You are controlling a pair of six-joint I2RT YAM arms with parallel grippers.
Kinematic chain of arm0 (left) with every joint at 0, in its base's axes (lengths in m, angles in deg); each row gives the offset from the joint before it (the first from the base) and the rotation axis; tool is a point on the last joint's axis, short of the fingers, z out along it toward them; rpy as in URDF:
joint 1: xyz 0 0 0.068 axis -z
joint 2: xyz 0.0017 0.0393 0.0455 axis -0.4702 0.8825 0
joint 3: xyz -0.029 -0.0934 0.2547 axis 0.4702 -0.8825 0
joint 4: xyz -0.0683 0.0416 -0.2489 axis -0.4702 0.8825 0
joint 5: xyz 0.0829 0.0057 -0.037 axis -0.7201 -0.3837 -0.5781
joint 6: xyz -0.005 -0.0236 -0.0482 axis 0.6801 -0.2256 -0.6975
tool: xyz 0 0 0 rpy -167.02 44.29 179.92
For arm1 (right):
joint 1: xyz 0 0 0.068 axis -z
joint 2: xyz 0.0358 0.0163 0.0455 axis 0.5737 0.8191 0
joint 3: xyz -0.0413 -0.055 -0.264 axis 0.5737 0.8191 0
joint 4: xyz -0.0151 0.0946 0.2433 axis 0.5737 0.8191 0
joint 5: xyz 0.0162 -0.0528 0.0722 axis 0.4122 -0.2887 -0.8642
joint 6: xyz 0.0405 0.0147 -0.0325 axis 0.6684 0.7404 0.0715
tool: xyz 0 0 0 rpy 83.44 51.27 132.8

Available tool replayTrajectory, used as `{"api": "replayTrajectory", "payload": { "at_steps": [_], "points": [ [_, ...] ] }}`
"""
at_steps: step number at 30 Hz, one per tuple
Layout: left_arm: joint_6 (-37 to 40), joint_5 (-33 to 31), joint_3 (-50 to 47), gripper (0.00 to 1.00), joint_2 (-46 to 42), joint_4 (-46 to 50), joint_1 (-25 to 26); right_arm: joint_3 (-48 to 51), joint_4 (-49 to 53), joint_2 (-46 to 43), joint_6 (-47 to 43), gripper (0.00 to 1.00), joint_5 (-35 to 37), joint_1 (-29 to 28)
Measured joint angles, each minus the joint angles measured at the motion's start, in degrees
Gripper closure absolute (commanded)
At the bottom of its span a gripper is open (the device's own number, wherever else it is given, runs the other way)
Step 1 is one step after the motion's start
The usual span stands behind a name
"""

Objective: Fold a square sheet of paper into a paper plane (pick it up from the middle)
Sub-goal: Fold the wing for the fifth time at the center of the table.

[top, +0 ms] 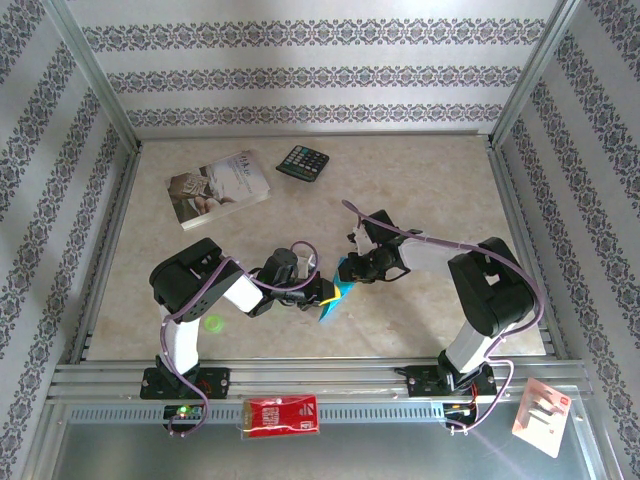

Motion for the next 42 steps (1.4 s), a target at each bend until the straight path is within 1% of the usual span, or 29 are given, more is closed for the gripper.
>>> {"api": "replayTrajectory", "payload": {
  "at_steps": [16,21,23,29,35,37,40,42],
  "points": [
    [-0.2,0.0,0.0,1.0,0.0,0.0,0.0,0.0,-0.4,1.6,-0.9,0.74,-0.2,1.5],
    [-0.1,-0.2,0.0,0.89,-0.1,0.3,0.0,0.0,-0.4,1.7,-0.9,0.74,-0.3,1.6],
    [-0.1,-0.5,0.0,0.86,-0.8,0.9,0.0,0.0,-0.3,1.7,-1.0,0.75,-0.2,1.6],
    [1.4,-2.1,0.0,0.75,-4.8,6.7,0.0,0.0,-0.3,1.8,-1.4,0.75,-0.2,1.6],
    [4.1,-3.1,-0.5,0.71,-10.9,13.2,0.0,0.0,-0.3,1.9,-1.8,0.75,-0.2,1.6],
    [5.5,-3.4,-0.7,0.69,-13.0,15.9,0.0,0.0,-0.3,2.0,-1.9,0.75,-0.3,1.7],
    [8.8,-4.9,-0.7,0.65,-16.7,21.7,0.4,-0.1,-0.2,2.3,-2.0,0.75,-0.7,2.0],
    [12.0,-6.8,-0.5,0.62,-19.4,27.3,1.4,-0.1,-0.2,2.3,-2.0,0.75,-0.7,2.0]
  ]
}}
